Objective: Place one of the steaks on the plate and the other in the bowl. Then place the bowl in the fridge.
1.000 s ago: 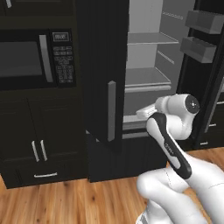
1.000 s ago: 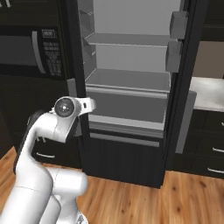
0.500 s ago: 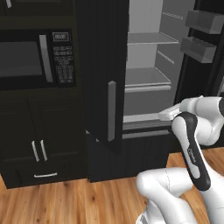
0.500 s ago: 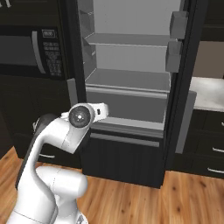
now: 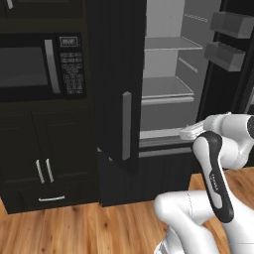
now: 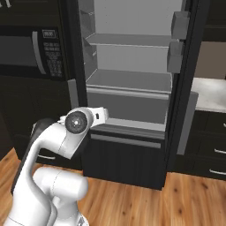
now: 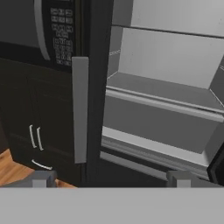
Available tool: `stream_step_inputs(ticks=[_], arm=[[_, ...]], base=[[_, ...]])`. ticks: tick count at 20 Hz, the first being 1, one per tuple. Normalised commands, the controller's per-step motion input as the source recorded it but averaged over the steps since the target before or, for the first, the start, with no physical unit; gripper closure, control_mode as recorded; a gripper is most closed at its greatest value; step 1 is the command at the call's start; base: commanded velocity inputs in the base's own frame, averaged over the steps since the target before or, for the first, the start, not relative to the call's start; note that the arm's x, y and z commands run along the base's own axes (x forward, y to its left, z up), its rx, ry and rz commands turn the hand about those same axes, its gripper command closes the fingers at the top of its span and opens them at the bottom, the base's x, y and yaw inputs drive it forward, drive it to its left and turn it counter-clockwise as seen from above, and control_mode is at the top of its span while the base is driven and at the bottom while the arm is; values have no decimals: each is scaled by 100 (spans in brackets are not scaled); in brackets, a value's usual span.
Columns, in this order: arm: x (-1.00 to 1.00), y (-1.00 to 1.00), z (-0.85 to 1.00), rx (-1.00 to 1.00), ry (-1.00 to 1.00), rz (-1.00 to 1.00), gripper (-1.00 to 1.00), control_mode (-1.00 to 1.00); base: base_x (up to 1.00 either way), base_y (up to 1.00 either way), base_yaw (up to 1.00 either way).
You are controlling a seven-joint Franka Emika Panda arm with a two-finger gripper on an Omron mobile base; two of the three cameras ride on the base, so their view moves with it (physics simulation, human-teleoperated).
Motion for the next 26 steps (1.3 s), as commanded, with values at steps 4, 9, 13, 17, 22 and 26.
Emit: stream_step_inputs(ticks=[4,9,13,17,22,26], arm=[[0,0,0,0,0,0,-100,-100],[0,0,0,0,0,0,-100,100],[0,0,0,0,0,0,-100,100],[0,0,0,0,0,0,-100,100],[0,0,0,0,0,0,-100,100],[0,0,0,0,0,0,-100,100]], base=[[0,0,0],[-40,-8,0],[-42,-40,0],[-11,-95,-1],[15,-100,0],[11,-100,0]])
